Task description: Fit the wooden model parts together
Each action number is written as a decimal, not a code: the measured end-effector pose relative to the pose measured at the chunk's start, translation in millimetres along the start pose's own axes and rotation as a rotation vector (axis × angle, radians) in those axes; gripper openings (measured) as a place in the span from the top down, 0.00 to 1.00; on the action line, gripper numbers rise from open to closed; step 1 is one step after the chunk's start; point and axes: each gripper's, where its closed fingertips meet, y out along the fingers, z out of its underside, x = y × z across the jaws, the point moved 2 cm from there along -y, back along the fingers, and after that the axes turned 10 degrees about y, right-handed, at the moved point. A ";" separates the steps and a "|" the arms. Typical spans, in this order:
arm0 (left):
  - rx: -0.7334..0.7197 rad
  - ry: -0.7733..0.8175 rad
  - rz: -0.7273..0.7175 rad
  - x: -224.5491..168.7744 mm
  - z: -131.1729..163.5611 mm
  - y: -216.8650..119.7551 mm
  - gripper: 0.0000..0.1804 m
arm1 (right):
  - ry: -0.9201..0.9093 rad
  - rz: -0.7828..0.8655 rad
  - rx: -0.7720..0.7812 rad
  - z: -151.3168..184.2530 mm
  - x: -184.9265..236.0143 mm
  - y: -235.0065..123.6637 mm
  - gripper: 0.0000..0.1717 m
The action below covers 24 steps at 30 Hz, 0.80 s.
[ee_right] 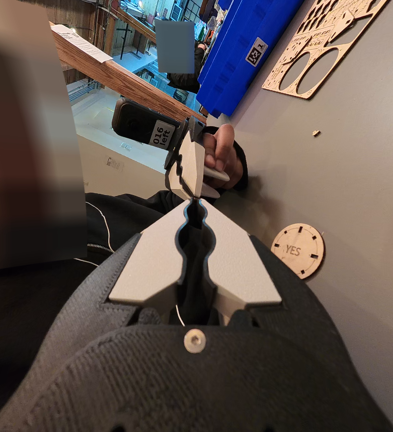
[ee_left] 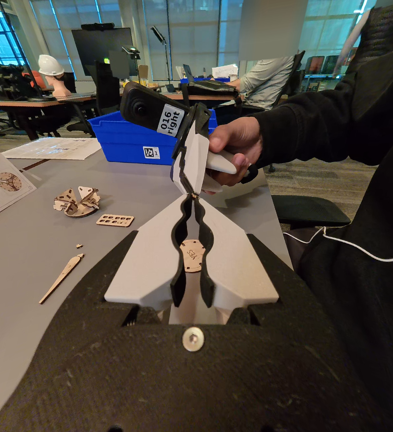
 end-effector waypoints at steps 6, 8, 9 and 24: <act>0.004 -0.010 -0.012 1.1 0.5 0.1 1.00 | -0.013 0.018 0.002 -1.3 -1.8 0.0 1.00; 0.012 -0.031 -0.019 2.1 1.4 1.2 1.00 | -0.030 0.042 0.000 -2.3 -2.5 -1.0 1.00; 0.014 -0.040 -0.017 2.1 1.7 1.5 0.99 | -0.043 0.067 -0.002 -2.8 -4.5 -2.0 1.00; 0.457 -0.472 -0.034 18.9 70.8 5.1 1.00 | -0.722 0.951 0.572 -2.3 -76.0 -20.0 1.00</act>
